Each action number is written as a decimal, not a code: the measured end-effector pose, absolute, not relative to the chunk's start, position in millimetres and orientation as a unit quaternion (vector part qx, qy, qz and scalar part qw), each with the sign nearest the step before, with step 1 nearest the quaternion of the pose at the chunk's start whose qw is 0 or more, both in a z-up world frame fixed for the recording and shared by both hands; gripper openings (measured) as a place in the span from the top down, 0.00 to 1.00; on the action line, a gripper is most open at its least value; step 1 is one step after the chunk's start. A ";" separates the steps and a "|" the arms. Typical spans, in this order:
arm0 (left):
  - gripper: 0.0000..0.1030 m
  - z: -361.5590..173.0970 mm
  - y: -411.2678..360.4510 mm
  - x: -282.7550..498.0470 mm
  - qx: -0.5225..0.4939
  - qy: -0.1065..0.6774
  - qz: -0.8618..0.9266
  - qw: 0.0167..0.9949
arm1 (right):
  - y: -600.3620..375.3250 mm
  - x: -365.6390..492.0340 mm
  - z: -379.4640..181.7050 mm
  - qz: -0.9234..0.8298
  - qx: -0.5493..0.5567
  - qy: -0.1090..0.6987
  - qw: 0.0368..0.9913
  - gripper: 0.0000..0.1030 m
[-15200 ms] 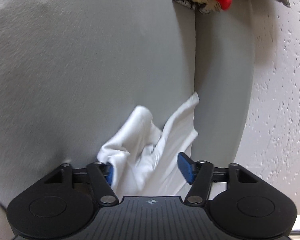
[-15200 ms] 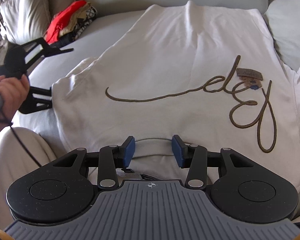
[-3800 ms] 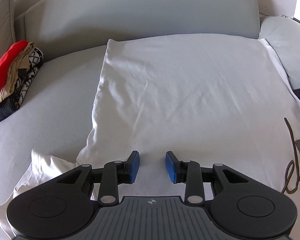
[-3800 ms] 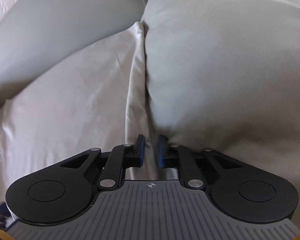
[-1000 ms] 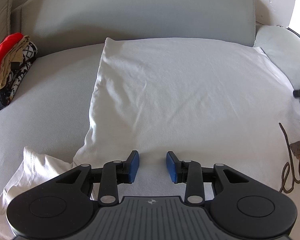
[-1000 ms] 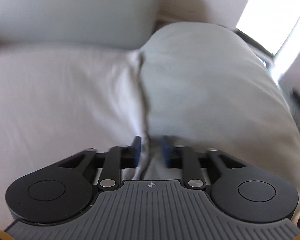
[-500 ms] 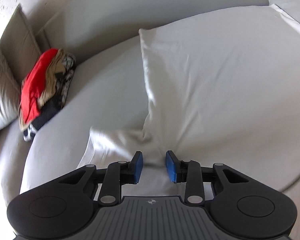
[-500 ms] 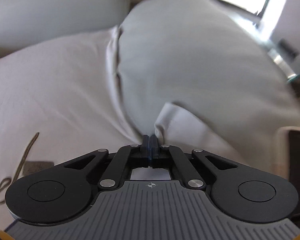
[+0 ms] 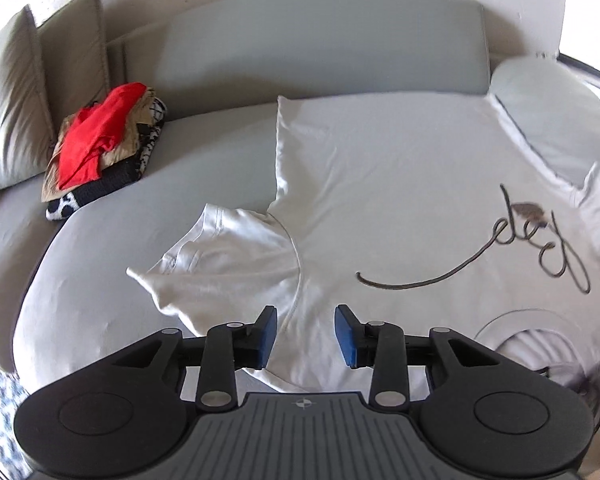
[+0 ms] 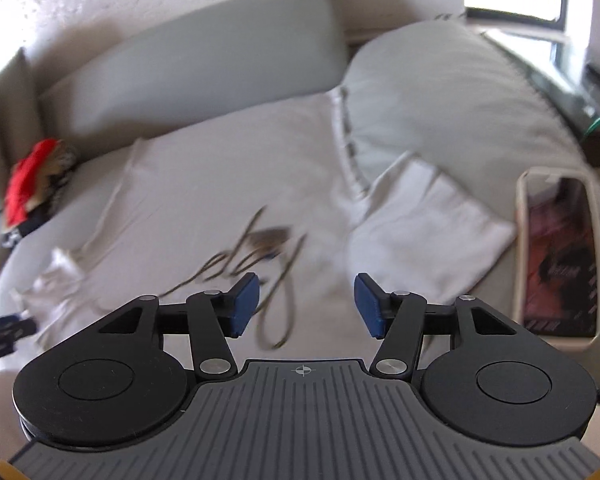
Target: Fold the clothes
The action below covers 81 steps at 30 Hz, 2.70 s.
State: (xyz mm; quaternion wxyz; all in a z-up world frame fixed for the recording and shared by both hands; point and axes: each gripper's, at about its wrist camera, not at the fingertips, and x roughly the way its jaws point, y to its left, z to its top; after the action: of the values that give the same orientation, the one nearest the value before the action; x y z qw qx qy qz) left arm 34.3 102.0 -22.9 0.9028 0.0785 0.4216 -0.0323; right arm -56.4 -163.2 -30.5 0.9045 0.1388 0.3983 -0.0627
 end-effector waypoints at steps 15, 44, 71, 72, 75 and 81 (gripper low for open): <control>0.67 -81.9 15.2 3.1 0.173 0.448 -0.069 0.874 | -126.7 -91.3 -103.6 -0.016 0.071 0.471 0.879 0.51; 0.60 -39.1 -26.5 -2.3 0.095 0.449 -0.148 0.876 | -269.1 -126.2 -74.2 -0.167 0.341 0.177 0.908 0.43; 0.57 -50.3 -4.8 -0.5 0.061 0.401 -0.124 0.906 | -288.8 -58.3 -97.7 -0.287 0.282 0.249 0.881 0.79; 0.57 -50.6 -4.1 -1.2 0.058 0.402 -0.123 0.905 | -289.4 -58.5 -98.4 -0.290 0.283 0.247 0.880 0.86; 0.57 -50.4 -1.1 -4.1 0.052 0.403 -0.123 0.905 | -292.9 -59.1 -97.5 -0.286 0.287 0.234 0.884 0.98; 0.57 -48.4 3.6 -7.7 0.041 0.398 -0.123 0.908 | -264.8 -55.8 -73.8 -0.238 0.200 0.198 0.930 0.99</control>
State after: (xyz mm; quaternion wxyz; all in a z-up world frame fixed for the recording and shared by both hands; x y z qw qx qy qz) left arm -7.7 3.6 -48.4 0.9080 0.0407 0.3983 -0.1231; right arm -55.8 -264.8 -73.8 0.9295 0.2000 0.1983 -0.2380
